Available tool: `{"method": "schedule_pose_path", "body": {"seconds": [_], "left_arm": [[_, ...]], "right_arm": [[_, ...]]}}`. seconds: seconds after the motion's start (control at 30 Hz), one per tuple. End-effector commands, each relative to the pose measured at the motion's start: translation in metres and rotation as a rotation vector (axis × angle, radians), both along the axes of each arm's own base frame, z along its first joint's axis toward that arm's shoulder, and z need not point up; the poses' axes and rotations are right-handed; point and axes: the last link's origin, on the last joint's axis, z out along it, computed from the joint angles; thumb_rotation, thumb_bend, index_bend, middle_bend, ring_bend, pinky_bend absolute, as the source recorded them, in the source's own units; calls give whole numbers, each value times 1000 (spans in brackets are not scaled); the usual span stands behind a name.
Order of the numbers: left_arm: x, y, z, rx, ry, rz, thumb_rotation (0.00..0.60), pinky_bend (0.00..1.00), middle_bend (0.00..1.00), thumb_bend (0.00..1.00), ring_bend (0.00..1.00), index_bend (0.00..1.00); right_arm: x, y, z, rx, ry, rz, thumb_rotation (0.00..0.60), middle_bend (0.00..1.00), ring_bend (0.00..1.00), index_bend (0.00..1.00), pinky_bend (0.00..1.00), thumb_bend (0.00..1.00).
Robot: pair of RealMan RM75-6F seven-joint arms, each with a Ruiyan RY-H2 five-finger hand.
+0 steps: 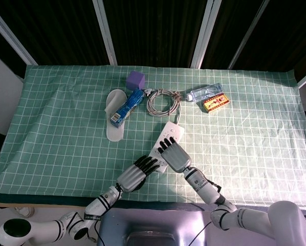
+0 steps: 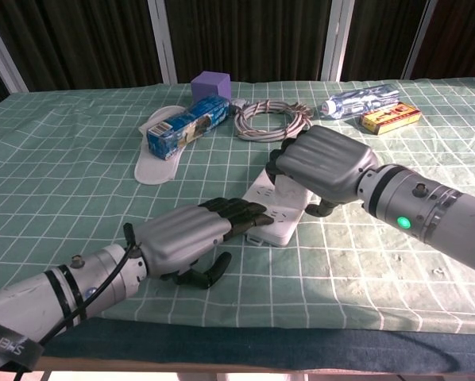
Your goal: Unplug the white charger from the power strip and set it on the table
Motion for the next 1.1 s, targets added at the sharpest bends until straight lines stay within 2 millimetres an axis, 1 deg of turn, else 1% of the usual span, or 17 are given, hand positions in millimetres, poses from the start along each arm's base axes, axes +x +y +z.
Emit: {"method": "schedule_pose_path", "body": {"seconds": [0.03,0.13,0.23,0.4,0.5,0.77,1.1], "left_arm": [[1,1,0,1,-1,-1,600,64,66,721,0,0],[1,0,0,-1,0,-4,600,65,66,720,0,0],[0,-2,0,-2,1,-4,600,64,66,722,0,0],[0,-2,0,0,5,-5,600,64,66,722,0,0],[1,-1,0,1,4,-6,600,64,66,721,0,0],[1,-2,1,2,5,-8,599,64,67,722,0,0],[4,-3,0,3,10,-19,600,64,68,722,0,0]], "right_arm": [[0,0,-1,0,-2,0,600,394,316,567,441,390],[1,0,-1,-2,-7,2,600,405,335,581,462,391],[1,1,-2,-3,-11,4,600,438,382,626,500,397],[3,2,-4,-1,-45,8,600,539,484,758,572,405],[6,2,-3,-1,-83,10,600,582,525,811,606,406],[9,3,3,2,-142,29,600,601,550,840,641,406],[8,1,10,27,-234,-16,600,613,568,857,658,406]]}}
